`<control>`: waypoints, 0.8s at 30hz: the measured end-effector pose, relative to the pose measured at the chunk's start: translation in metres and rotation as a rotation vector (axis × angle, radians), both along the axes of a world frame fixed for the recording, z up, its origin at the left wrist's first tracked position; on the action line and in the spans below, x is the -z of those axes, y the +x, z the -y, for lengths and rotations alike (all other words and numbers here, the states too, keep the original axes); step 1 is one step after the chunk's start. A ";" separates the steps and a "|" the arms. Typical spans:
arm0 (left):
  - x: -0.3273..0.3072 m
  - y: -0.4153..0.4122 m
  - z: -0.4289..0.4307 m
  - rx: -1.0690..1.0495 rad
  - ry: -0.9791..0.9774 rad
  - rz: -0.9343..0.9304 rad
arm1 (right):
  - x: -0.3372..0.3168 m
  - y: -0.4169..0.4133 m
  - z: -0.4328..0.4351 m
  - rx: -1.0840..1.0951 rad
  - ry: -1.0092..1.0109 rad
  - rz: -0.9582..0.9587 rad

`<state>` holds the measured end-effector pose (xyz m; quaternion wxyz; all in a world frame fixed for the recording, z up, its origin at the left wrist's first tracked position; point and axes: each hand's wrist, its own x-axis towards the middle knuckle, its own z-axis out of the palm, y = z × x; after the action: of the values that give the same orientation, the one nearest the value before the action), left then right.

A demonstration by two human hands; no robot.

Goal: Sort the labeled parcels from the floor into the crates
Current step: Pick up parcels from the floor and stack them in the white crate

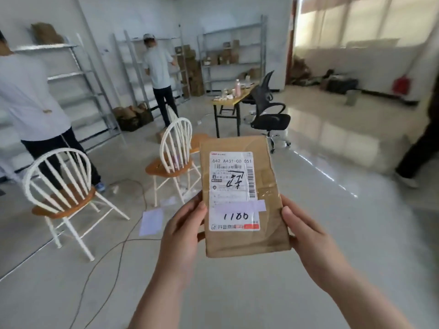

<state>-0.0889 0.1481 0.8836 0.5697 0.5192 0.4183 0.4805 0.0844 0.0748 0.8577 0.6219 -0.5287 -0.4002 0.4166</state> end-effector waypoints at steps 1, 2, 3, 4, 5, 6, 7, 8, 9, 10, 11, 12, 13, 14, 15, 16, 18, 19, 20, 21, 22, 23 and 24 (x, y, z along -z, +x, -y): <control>0.002 0.013 0.005 0.048 0.005 0.011 | -0.001 0.009 0.014 0.050 -0.010 0.003; 0.003 0.027 0.012 0.097 0.010 0.020 | -0.002 0.018 0.030 0.098 -0.020 0.012; 0.004 0.042 0.019 0.146 0.012 0.029 | -0.003 0.027 0.047 0.143 -0.026 0.024; 0.004 0.057 0.028 0.196 0.014 0.040 | -0.005 0.037 0.064 0.196 -0.029 0.032; 0.004 0.073 0.038 0.246 0.015 0.050 | -0.008 0.047 0.081 0.251 -0.031 0.038; 0.004 0.089 0.048 0.296 0.014 0.057 | -0.010 0.057 0.099 0.306 -0.028 0.041; 0.003 0.105 0.060 0.351 0.014 0.057 | -0.012 0.066 0.118 0.362 -0.019 0.034; 0.002 0.121 0.072 0.407 0.017 0.054 | -0.013 0.076 0.137 0.416 -0.010 0.020; 0.001 0.137 0.086 0.458 0.021 0.051 | -0.013 0.085 0.156 0.470 -0.002 0.010; 0.000 0.153 0.100 0.508 0.028 0.049 | -0.012 0.093 0.176 0.521 0.008 0.003; -0.002 0.168 0.115 0.554 0.030 0.043 | -0.010 0.102 0.197 0.566 0.024 -0.005; -0.004 0.184 0.131 0.597 0.030 0.040 | -0.008 0.110 0.218 0.602 0.046 -0.017; -0.006 0.200 0.147 0.638 0.025 0.041 | -0.007 0.118 0.240 0.632 0.068 -0.023; -0.008 0.216 0.165 0.683 0.023 0.046 | -0.008 0.126 0.262 0.669 0.090 -0.018; -0.010 0.233 0.183 0.729 0.022 0.051 | -0.009 0.134 0.285 0.707 0.117 -0.003; -0.011 0.250 0.202 0.777 0.025 0.059 | -0.008 0.141 0.308 0.753 0.137 0.009; -0.009 0.285 0.246 0.862 0.031 0.085 | -0.005 0.157 0.357 0.849 0.190 0.005; -0.008 0.302 0.271 0.903 0.032 0.087 | -0.003 0.165 0.383 0.891 0.211 0.002; -0.007 0.318 0.296 0.952 0.030 0.089 | -0.004 0.172 0.409 0.932 0.219 0.005; -0.006 0.335 0.322 1.006 0.028 0.095 | -0.005 0.180 0.436 0.974 0.214 0.007; -0.003 0.351 0.349 1.062 0.024 0.098 | -0.005 0.187 0.463 1.026 0.219 -0.006; 0.001 0.366 0.376 1.113 0.020 0.094 | -0.003 0.193 0.491 1.084 0.232 -0.020; 0.005 0.380 0.404 1.162 0.012 0.083 | -0.001 0.197 0.517 1.147 0.231 -0.028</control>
<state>0.2908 -0.2555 0.8785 0.7529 0.6474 0.0395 0.1115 0.2809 -0.4420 0.8584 0.8068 -0.5842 -0.0845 -0.0260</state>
